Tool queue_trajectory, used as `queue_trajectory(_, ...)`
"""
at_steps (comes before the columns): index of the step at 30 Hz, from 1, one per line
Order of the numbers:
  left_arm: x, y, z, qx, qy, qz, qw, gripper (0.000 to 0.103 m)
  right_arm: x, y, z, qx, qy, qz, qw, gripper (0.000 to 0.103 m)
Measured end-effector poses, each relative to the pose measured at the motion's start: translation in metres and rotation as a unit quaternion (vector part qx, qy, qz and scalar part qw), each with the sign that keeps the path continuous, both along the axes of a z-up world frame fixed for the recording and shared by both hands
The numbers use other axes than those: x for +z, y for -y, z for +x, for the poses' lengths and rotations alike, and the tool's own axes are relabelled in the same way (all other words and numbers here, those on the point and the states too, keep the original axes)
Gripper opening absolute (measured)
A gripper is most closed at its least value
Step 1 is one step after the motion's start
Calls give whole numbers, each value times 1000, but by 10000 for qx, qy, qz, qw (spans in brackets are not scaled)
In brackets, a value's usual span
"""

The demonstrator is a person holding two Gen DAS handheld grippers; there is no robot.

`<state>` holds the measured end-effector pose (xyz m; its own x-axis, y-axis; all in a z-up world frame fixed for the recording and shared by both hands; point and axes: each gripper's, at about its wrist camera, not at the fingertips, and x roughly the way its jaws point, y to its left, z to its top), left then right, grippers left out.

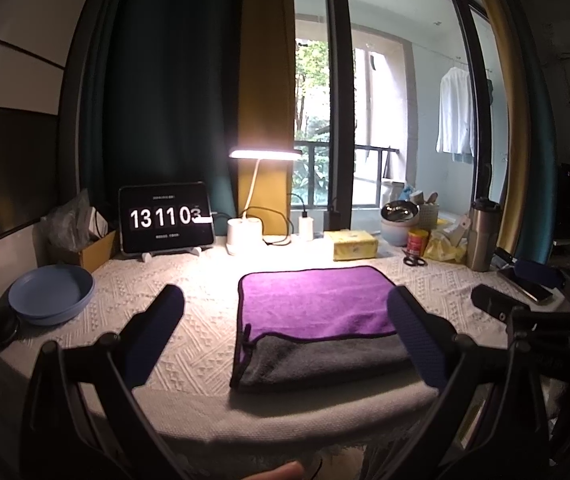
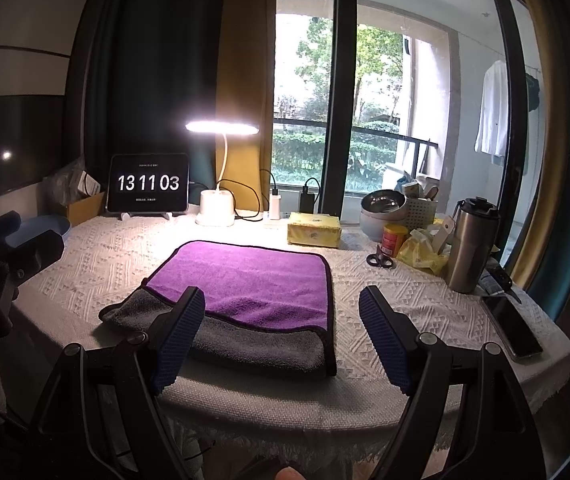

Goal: Fold towel

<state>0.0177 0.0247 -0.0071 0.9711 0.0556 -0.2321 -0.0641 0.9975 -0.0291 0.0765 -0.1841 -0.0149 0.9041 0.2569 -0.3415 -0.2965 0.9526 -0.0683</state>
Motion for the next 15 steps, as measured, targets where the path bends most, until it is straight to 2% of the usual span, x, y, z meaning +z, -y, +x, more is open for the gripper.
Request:
queue_trajectory(6, 1, -3, 17, 7, -207, -23, 9998, 102, -1, -1, 17, 27, -179, 4, 9998, 82)
queue_trajectory(15, -12, -9, 58, -37, -793, -46, 9968, 102, -13, 0, 53, 63, -626, 79, 9980, 82)
